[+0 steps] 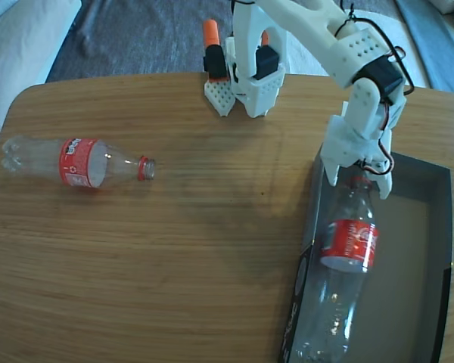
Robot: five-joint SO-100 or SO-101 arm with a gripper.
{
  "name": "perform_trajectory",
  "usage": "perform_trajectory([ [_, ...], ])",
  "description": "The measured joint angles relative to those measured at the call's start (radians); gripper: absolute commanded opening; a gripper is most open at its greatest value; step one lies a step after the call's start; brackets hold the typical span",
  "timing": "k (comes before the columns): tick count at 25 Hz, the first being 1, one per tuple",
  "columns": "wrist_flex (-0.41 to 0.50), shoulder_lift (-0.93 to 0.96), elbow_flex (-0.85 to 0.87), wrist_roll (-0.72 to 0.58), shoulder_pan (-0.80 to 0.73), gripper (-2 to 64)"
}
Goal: Grasp the bottles and put them in the box.
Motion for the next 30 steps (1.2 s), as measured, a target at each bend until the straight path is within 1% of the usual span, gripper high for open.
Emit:
perform_trajectory([
  [6,0.005,0.000,-0.021,0.000,0.031,40.1],
  [12,0.138,0.000,-0.227,0.003,0.135,40.1],
  [16,0.261,0.000,-0.367,0.012,0.221,40.0],
  [20,0.370,0.000,-0.449,0.091,0.337,40.0],
  [23,0.420,0.000,-0.482,0.166,0.456,40.0],
  [27,0.439,0.000,-0.502,0.252,0.634,40.0],
  [30,0.440,0.000,-0.503,0.278,0.788,40.0],
])
